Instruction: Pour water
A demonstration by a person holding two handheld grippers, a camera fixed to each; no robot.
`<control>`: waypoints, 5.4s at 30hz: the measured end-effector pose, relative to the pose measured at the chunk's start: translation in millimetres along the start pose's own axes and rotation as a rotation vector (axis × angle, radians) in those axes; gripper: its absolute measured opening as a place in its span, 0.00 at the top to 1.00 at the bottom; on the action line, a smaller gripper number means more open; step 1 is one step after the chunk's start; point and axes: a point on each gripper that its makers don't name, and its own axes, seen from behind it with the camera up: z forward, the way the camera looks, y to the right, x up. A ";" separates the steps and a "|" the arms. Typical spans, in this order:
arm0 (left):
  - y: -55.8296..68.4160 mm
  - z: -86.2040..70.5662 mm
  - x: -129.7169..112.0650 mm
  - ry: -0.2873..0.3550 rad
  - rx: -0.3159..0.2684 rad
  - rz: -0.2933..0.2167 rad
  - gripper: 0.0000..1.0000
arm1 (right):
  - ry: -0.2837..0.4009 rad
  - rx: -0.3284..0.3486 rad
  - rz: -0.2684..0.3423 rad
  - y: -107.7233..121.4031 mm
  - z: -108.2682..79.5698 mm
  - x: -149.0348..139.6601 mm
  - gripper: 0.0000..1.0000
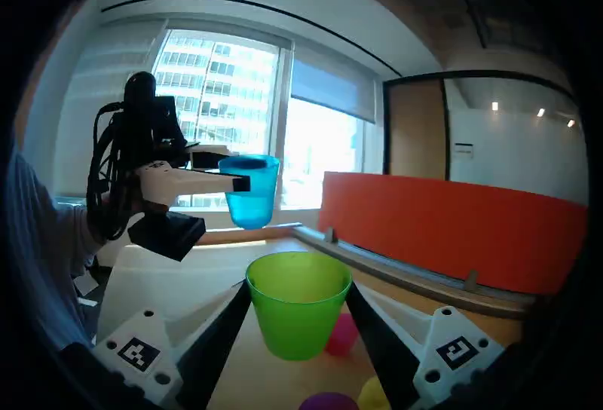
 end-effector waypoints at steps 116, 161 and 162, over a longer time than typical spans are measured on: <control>14.4 17.0 82.8 0.070 0.120 0.893 0.12 | 0.013 0.104 -0.011 -44.1 28.8 -10.0 0.09; 16.0 14.7 97.1 0.092 0.147 1.059 0.12 | 0.022 0.103 -0.025 -45.3 30.7 -4.5 0.10; 16.2 14.7 97.0 0.091 0.146 1.062 0.13 | 0.022 0.103 -0.025 -45.3 30.7 -4.5 0.10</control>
